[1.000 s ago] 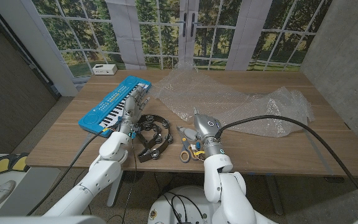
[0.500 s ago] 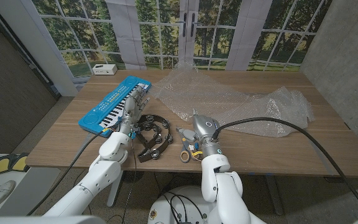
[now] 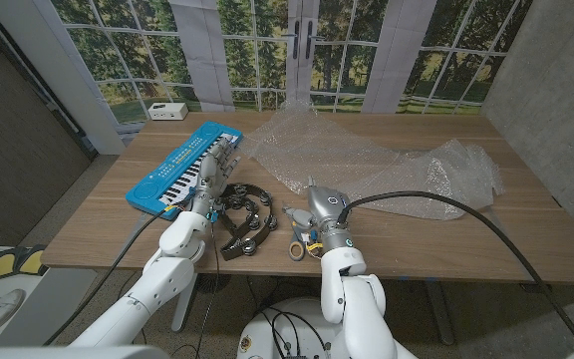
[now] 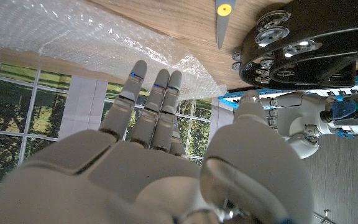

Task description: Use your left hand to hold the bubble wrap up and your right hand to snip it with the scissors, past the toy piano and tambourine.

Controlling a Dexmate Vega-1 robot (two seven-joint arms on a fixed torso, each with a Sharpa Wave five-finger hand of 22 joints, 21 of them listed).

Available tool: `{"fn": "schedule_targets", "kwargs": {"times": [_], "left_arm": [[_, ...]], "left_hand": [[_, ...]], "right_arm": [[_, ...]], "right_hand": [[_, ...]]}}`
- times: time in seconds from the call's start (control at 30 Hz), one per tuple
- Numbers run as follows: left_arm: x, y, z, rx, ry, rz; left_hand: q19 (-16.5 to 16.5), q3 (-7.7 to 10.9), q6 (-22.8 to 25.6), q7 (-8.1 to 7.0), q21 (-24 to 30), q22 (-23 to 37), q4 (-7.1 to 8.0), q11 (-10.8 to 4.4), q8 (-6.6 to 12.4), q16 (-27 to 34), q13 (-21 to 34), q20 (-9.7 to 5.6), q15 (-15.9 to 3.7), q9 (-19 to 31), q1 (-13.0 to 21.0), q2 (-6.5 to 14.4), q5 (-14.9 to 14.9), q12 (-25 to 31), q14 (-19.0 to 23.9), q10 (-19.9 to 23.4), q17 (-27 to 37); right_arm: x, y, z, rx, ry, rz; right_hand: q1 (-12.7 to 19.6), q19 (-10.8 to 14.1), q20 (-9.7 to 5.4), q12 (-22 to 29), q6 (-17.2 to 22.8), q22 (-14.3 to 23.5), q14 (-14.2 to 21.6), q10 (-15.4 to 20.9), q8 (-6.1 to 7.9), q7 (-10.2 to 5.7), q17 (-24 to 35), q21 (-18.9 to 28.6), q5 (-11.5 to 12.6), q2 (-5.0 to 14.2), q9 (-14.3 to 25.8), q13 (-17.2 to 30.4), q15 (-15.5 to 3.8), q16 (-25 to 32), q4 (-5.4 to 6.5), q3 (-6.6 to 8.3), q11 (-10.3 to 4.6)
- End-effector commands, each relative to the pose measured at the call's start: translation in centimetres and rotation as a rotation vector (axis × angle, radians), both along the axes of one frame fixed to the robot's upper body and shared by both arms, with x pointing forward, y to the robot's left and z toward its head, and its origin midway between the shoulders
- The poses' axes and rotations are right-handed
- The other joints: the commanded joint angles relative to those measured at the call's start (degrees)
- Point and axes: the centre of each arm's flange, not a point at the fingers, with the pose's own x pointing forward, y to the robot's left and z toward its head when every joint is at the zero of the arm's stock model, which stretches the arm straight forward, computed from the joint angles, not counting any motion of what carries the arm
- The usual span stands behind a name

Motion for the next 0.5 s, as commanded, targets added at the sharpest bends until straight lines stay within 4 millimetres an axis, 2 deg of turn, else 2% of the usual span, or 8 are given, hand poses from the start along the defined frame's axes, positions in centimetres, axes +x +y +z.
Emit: {"fn": "schedule_targets", "kwargs": {"times": [0.03, 0.17, 0.47, 0.5], "left_arm": [[0.05, -0.08, 0.02, -0.007, -0.005, 0.002], [-0.05, -0.07, -0.04, -0.011, -0.003, 0.000], [-0.16, -0.20, -0.19, -0.020, -0.003, -0.008], [-0.17, -0.19, -0.20, -0.014, -0.003, -0.002]], "left_hand": [[-0.27, -0.19, -0.08, 0.01, -0.06, 0.16, -0.08, -0.22, -0.12, -0.01, 0.04, -0.08, -0.16, 0.22, 0.20, -0.22, 0.35, -0.22, -0.47, -0.04, 0.18], [-0.27, -0.19, -0.14, 0.04, -0.06, 0.16, -0.08, -0.14, -0.13, -0.02, 0.04, -0.10, -0.20, 0.22, 0.20, -0.21, 0.35, -0.26, -0.49, -0.12, 0.18], [-0.27, -0.19, -0.14, 0.07, -0.05, 0.16, -0.08, 0.06, -0.12, -0.01, 0.04, -0.08, -0.24, 0.22, 0.21, -0.20, 0.35, -0.26, -0.50, -0.13, 0.18], [-0.28, -0.20, -0.16, 0.06, -0.06, 0.16, -0.08, -0.27, -0.13, -0.01, 0.04, -0.10, -0.21, 0.22, 0.21, -0.20, 0.35, -0.22, -0.50, -0.04, 0.18]], "right_arm": [[0.40, 0.22, -0.26, -0.023, 0.016, -0.016], [0.58, 0.32, -0.23, -0.034, 0.030, -0.022], [0.73, 0.56, -0.26, -0.050, 0.040, -0.036], [0.75, 0.58, -0.23, -0.053, 0.049, -0.036]], "right_hand": [[-0.34, 0.23, 0.42, -0.39, 0.25, 0.21, -0.24, -0.32, -0.07, 2.35, 0.21, -0.17, 0.09, 0.04, 0.17, 0.17, 0.23, -0.12, 0.21, 0.04, 0.19], [-0.43, 0.19, 0.43, -0.45, 0.25, 0.22, -0.16, -0.33, -0.10, 2.42, 0.25, -0.22, 0.10, 0.18, 0.17, 0.18, 0.16, -0.09, 0.29, 0.08, 0.28], [-0.51, 0.23, 0.46, -0.43, 0.67, 0.22, 0.16, 0.24, -0.03, 3.81, 0.21, -0.33, 0.11, 0.20, 0.16, 0.19, 0.43, -0.12, 0.33, 0.11, 0.28], [-0.42, 0.23, 0.44, -0.44, 0.70, 0.22, 0.15, 0.24, -0.03, 3.86, 0.21, -0.34, 0.12, 0.19, 0.16, 0.19, 0.42, -0.12, 0.28, 0.14, 0.26]]}}
